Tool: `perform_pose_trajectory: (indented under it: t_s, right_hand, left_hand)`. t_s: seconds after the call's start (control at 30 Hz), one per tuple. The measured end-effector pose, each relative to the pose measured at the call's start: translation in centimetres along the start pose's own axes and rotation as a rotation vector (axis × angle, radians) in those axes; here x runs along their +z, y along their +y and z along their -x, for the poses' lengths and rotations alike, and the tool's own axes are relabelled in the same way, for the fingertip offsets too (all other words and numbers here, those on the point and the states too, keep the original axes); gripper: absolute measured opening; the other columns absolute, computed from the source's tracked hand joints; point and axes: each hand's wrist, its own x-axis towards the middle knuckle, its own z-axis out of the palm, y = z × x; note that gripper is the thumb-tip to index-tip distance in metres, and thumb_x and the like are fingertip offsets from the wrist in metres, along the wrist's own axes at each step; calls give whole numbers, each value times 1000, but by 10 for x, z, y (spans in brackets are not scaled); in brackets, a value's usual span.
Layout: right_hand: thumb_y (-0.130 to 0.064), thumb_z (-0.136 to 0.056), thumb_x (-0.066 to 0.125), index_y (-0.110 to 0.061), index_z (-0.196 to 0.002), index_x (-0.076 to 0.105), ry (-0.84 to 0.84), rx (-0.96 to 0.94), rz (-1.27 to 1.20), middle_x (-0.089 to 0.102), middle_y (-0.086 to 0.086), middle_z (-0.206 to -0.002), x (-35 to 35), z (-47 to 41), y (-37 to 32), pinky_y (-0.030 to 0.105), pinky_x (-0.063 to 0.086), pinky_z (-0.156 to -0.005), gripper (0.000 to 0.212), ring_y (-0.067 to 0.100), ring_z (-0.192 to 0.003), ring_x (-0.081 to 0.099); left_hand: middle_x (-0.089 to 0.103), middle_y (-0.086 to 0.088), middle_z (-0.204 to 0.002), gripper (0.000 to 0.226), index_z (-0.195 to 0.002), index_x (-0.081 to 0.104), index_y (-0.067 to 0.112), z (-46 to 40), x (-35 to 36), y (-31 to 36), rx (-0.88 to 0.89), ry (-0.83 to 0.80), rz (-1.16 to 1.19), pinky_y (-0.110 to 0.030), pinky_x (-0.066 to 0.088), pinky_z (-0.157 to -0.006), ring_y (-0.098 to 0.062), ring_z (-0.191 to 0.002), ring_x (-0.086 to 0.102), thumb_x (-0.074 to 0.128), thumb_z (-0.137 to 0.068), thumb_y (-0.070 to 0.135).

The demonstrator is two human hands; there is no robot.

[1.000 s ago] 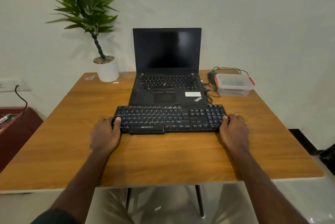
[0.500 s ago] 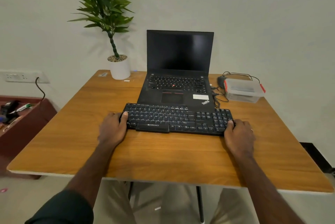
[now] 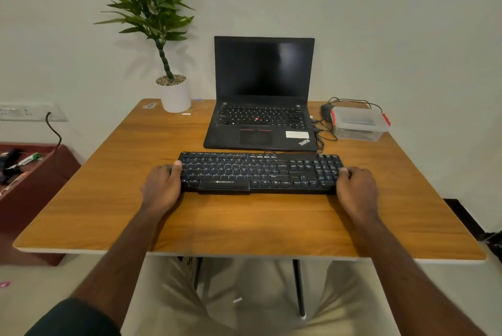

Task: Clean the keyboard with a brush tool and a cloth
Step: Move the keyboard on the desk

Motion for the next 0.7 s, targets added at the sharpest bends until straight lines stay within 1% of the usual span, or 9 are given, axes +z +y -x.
perform_pose_trajectory:
  t_s: [0.1, 0.2, 0.23, 0.27, 0.33, 0.4, 0.5, 0.6, 0.7]
  right_hand:
    - [-31, -104, 39, -7, -115, 68, -6, -26, -34, 63, 14, -108, -9, 18, 6, 40, 44, -85, 39, 24, -96, 53]
    - [-33, -103, 38, -9, -110, 69, -30, -48, -65, 64, 13, -103, -16, 39, 20, 38, 42, -81, 39, 23, -93, 52]
    - [-35, -102, 37, -10, -107, 69, -31, -57, -70, 64, 12, -100, -16, 45, 24, 38, 43, -80, 41, 24, -92, 54]
    - [-36, -101, 37, -10, -104, 70, -32, -65, -70, 65, 12, -97, -16, 51, 27, 38, 43, -77, 42, 25, -91, 55]
    - [-37, -101, 37, -9, -103, 70, -25, -73, -61, 65, 11, -96, -18, 61, 33, 36, 42, -76, 43, 26, -90, 56]
    - [-40, -99, 35, -10, -101, 70, -7, -92, -56, 66, 9, -93, -21, 68, 39, 36, 42, -75, 46, 27, -89, 57]
    - [-43, -94, 32, -8, -97, 70, 10, -123, -54, 67, 9, -88, -28, 72, 44, 34, 38, -72, 52, 28, -86, 58]
    - [-40, -95, 34, -7, -95, 70, 11, -138, -33, 67, 10, -86, -32, 73, 42, 33, 37, -69, 49, 27, -81, 58]
    - [-28, -102, 42, -4, -95, 70, -7, -143, -3, 67, 11, -85, -37, 73, 38, 33, 35, -67, 37, 26, -77, 56]
  left_hand:
    - [51, -4, -105, 61, -119, 64, 12, 19, -12, -13, 54, -3, -37, -55, 34, -102, -32, -113, 50, 25, -104, 56]
    - [52, -5, -105, 74, -123, 63, 14, 41, -21, -28, 50, -31, -39, -57, 32, -104, -31, -115, 48, 19, -93, 66]
    - [53, -5, -107, 73, -123, 63, 15, 48, -23, -31, 43, -41, -45, -56, 31, -105, -31, -116, 48, 21, -94, 67]
    - [52, -5, -108, 66, -122, 64, 15, 55, -24, -32, 33, -44, -57, -53, 29, -105, -30, -118, 47, 25, -98, 64]
    - [52, -4, -108, 51, -117, 64, 18, 66, -28, -34, 19, -45, -85, -47, 23, -99, -28, -120, 45, 30, -104, 54]
    - [52, -3, -107, 56, -117, 63, 22, 75, -32, -35, 28, -62, -89, -46, 21, -96, -25, -119, 44, 26, -99, 59]
    - [51, -2, -106, 67, -122, 62, 24, 81, -33, -40, 56, -66, -76, -47, 21, -99, -21, -119, 43, 18, -90, 63]
    - [51, -2, -103, 73, -121, 63, 22, 82, -33, -43, 99, -58, -90, -49, 24, -97, -22, -114, 43, 15, -88, 68]
    - [52, -1, -102, 70, -122, 64, 21, 81, -34, -44, 112, -48, -102, -49, 26, -95, -24, -113, 45, 18, -90, 64]
